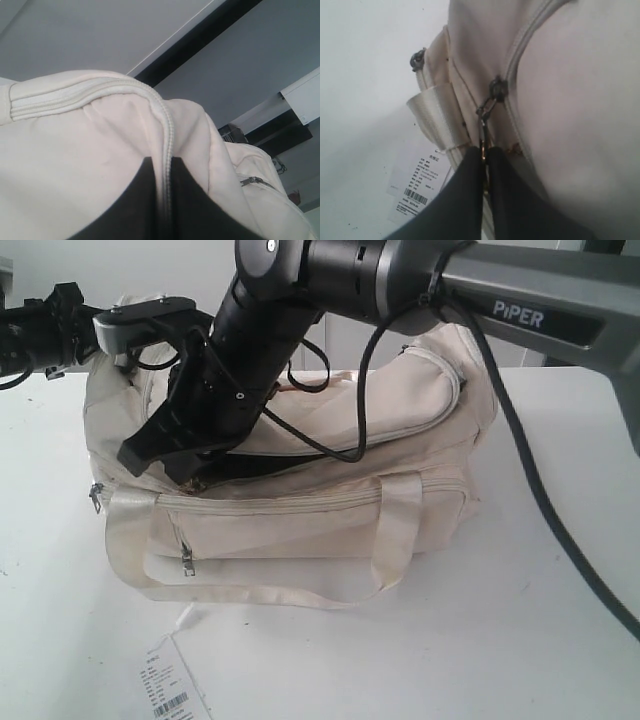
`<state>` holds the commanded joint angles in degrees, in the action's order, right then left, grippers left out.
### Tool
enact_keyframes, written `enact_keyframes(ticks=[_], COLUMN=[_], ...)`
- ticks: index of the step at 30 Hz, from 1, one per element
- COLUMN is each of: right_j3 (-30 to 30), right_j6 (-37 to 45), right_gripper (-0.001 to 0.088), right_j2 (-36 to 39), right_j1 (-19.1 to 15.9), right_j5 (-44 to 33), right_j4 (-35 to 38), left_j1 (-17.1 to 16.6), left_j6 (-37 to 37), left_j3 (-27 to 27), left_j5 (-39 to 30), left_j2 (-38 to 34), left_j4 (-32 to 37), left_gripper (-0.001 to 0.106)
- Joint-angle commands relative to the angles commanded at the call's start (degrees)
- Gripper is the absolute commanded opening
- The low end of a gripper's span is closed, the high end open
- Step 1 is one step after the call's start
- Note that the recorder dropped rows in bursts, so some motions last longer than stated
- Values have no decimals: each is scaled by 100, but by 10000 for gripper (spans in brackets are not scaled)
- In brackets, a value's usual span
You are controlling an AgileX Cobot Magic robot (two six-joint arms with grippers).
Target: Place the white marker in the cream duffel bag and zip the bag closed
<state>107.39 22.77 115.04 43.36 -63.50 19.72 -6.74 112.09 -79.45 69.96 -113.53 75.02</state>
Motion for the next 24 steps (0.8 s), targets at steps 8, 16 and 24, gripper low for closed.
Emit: enact_keyframes(ticks=[8, 16, 24], right_j3=[0, 0, -10], right_j6=[-10, -97, -114], right_gripper=[0, 0, 0], right_j2=[-217, -229, -240], right_j1=[0, 0, 0], right_j5=[-220, -432, -622], right_j4=[-391, -671, -849], left_j1=[0, 0, 0], left_j6=[0, 0, 0], left_j3=[0, 0, 0], left_j5=[-17, -17, -17], left_j2=[0, 0, 0], left_j4=[0, 0, 0], left_gripper=[0, 0, 0])
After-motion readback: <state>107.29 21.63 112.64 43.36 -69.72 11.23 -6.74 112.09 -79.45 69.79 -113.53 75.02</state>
